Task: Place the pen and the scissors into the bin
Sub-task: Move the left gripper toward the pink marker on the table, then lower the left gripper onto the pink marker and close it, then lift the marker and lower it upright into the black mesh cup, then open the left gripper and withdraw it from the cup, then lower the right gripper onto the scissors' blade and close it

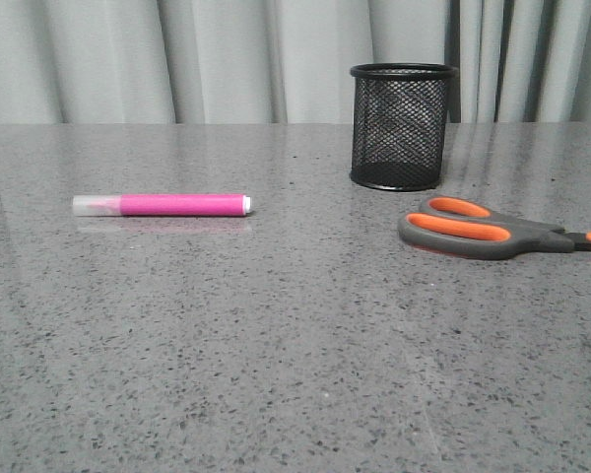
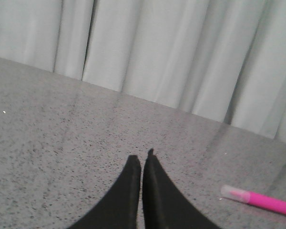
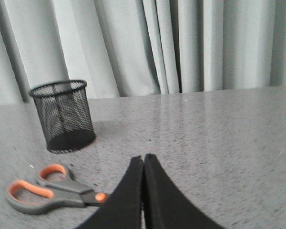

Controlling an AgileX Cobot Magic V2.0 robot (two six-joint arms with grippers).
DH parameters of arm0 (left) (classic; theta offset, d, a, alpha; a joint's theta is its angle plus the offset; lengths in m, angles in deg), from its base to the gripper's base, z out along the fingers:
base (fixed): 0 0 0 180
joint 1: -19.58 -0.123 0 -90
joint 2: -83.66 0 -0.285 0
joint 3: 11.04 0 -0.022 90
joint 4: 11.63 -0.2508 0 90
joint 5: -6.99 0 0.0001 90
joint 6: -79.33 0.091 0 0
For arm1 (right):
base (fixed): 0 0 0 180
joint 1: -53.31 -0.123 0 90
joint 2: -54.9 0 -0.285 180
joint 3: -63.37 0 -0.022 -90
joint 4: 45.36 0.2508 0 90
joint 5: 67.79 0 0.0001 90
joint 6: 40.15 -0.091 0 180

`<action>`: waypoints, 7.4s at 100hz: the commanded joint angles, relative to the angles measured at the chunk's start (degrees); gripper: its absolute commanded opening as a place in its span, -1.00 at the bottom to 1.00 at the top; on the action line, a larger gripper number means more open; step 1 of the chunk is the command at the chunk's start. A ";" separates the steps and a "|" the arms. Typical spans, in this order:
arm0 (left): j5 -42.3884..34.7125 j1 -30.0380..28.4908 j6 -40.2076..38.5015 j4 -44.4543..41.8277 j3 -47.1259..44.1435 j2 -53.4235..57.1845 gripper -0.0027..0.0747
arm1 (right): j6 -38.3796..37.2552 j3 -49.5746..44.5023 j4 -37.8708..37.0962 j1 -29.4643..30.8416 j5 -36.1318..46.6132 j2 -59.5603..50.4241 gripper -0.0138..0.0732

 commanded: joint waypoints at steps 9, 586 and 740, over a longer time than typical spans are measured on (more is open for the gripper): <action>-4.55 -0.09 -0.45 14.83 -2.50 1.75 -0.98 | -0.17 -0.81 13.37 0.29 4.73 -1.15 -0.86; 33.65 11.82 62.51 36.82 79.04 -78.11 -0.98 | 25.28 46.63 11.93 -0.96 -34.55 53.82 0.32; 28.55 -2.63 63.02 44.50 43.78 -49.52 -0.98 | 49.07 62.27 -2.50 -9.03 -48.41 88.38 0.25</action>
